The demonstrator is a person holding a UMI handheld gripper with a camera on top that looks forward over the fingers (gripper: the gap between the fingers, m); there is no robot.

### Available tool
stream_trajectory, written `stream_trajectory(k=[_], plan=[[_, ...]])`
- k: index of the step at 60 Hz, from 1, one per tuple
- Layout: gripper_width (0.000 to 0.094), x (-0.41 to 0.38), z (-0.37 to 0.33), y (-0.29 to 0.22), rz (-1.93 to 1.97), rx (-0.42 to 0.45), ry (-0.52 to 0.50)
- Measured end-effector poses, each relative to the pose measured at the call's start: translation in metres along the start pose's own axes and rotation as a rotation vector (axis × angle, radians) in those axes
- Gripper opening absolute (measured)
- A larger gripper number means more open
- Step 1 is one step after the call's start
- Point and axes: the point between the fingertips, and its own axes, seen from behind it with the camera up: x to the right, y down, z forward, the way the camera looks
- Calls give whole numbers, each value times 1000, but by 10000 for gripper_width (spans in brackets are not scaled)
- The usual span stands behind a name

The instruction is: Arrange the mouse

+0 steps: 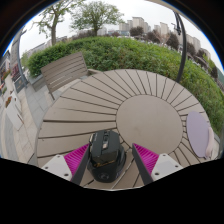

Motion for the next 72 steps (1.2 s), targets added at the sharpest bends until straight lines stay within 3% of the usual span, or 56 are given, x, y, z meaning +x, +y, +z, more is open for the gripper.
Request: stream_trajectory(k=[6,11,21,33,44,59,64,72], plan=[[815,1,5,-4,-14,4,6],[651,0,9,-5,-9,-3,5],[474,0,9,-7,-34,-11,17],[450,1,-12,-13,-66,-13,-24],[449,36,-68,-57,-28,-1,-80],[451,201,-103,-135,-11,105,39],[449,269,-85,-129,-7,78,115],[449,350,-40,-86,23,6,147]])
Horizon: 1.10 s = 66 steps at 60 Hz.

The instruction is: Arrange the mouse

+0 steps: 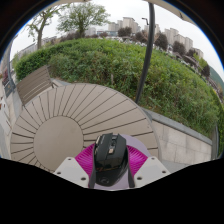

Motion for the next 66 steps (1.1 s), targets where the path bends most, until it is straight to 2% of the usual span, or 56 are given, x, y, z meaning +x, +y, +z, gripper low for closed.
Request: stream_trajectory(k=[5,10,11,13,14,17,20,24,31,46,56,66], plan=[[460,23,33,37,-12,-48,-4],[565,34,57,66,-10,-84,-23],[590,33,56,61,8,-58,-34],[626,34,56,62,19,-63,-46],[662,35,54,64,21,-76,-46],[867,40,50,63,15,-85,-17],[836,43,35,51,1,-55,-5],[847,34,-7,29,-15,-51,-25],[848,14,-82,19,-46,-47,-50],[851,-28,-214,6,-124,45,-64],[852,-53,-241,21,-100,38,-131],[855,-46,-238,25,-136,47,-94]])
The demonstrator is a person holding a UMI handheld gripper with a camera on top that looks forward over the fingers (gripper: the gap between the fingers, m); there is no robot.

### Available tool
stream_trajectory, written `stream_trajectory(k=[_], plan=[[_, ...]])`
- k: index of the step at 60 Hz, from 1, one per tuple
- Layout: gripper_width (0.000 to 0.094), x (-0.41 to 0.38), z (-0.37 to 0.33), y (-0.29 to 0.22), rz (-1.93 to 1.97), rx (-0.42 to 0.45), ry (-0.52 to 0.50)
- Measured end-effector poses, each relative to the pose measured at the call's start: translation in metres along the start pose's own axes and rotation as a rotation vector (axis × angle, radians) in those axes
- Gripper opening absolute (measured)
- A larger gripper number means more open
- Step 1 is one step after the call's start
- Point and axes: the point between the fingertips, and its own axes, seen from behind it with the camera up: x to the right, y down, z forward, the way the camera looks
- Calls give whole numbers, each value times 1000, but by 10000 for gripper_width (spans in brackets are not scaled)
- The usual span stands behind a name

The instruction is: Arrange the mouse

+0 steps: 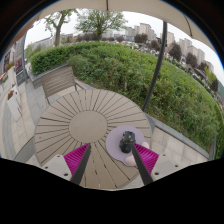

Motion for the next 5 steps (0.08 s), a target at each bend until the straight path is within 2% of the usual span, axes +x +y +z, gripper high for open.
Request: stream_trajectory(k=[5], plan=[[853,-6,-1,-1,1,-4,-13]])
